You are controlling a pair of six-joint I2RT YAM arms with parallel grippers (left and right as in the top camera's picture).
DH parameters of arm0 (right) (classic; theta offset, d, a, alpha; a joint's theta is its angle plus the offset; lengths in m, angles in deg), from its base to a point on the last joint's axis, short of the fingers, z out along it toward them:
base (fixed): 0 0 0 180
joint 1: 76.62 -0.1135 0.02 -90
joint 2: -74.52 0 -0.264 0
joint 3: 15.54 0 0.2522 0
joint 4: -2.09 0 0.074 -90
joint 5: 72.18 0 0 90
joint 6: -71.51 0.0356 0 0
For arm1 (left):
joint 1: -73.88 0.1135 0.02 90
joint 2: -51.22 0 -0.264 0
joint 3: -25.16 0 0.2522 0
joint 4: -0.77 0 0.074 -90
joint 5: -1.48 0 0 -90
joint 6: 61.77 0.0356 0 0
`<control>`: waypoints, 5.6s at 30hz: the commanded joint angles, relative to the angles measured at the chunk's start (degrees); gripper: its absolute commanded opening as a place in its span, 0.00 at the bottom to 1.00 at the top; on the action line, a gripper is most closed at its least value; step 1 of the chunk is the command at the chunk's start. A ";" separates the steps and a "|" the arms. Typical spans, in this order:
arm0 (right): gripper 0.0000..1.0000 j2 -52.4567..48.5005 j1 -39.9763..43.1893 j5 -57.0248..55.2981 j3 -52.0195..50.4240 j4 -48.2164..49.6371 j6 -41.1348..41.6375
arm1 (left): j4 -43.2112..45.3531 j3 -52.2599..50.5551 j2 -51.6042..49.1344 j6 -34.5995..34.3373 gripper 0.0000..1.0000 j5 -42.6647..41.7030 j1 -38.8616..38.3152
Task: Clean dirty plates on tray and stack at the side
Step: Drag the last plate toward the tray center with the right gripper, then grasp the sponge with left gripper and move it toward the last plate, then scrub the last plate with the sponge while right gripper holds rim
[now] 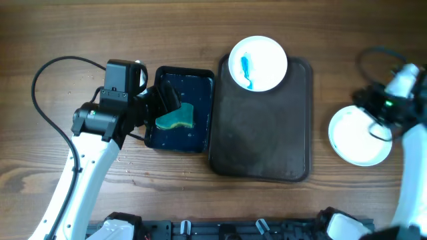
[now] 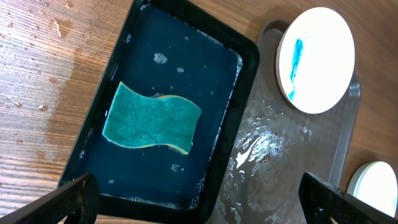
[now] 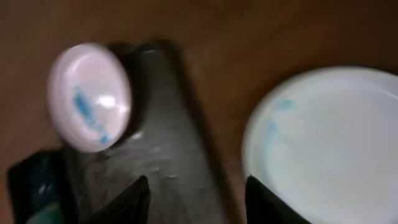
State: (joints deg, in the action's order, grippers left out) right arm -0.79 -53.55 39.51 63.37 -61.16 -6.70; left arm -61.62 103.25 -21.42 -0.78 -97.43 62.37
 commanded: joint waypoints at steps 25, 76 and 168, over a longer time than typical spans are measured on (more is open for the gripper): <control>0.04 -21.00 -26.75 -12.57 0.07 32.41 2.12 | -0.02 0.17 0.48 0.50 1.00 -0.46 0.28; 0.33 9.73 -27.41 -6.16 -19.30 5.25 1.92 | 5.79 -1.92 -23.82 -1.03 0.80 11.76 -6.32; 0.04 -21.33 -25.90 -5.92 -19.85 15.63 1.84 | 20.04 10.71 -46.25 -3.80 0.04 -22.43 -33.73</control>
State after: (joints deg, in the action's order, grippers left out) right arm -20.63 -79.45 37.68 44.50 -44.86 -4.05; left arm -40.79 114.95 -65.85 -4.04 -113.12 32.67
